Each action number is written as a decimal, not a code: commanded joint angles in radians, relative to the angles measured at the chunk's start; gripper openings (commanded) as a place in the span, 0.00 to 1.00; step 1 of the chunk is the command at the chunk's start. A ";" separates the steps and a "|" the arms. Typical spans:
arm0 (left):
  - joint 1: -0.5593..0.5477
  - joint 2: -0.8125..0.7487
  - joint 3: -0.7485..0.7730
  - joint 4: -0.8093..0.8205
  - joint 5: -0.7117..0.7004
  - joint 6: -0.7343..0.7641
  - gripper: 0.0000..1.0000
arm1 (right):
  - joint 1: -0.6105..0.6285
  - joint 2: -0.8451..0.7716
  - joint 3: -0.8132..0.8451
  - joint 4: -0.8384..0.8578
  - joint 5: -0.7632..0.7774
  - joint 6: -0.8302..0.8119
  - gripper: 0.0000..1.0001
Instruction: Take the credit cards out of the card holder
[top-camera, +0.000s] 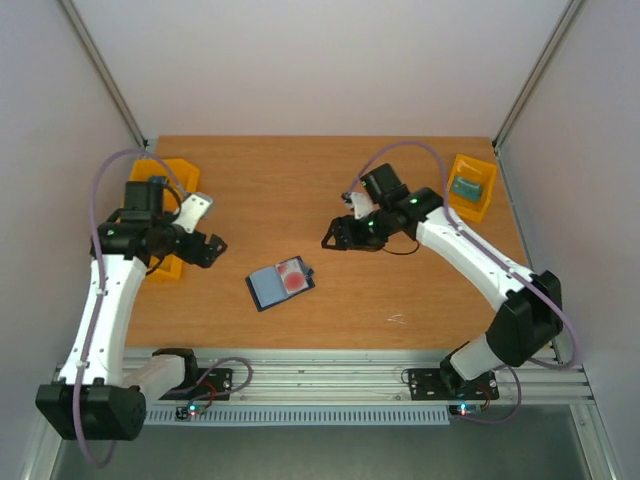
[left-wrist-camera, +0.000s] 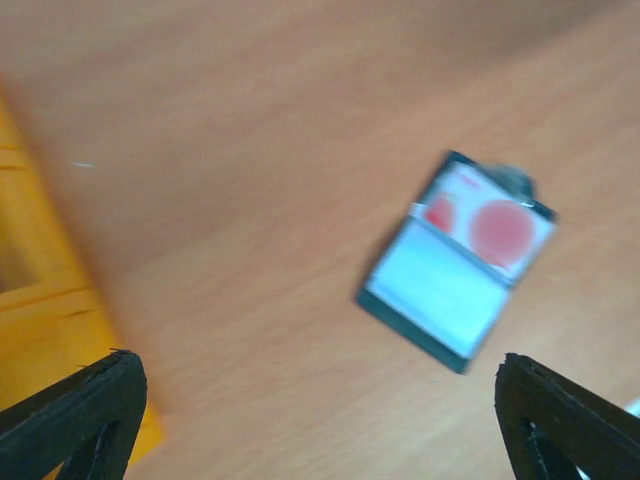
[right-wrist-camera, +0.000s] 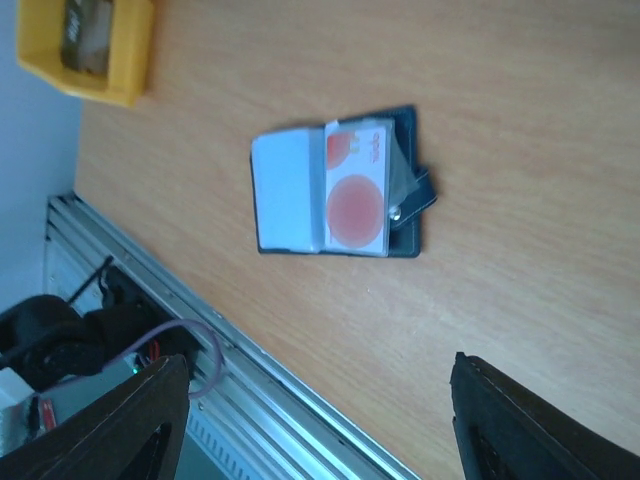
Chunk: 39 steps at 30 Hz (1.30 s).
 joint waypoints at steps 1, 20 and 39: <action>-0.116 0.043 -0.050 -0.007 0.184 -0.207 0.95 | 0.067 0.068 0.010 0.025 0.040 0.055 0.73; -0.194 0.131 -0.655 0.798 0.204 -1.304 0.99 | 0.130 0.333 -0.041 0.131 0.067 0.134 0.72; -0.249 0.309 -0.761 1.160 0.273 -1.304 0.83 | 0.130 0.606 0.045 0.275 -0.189 0.150 0.52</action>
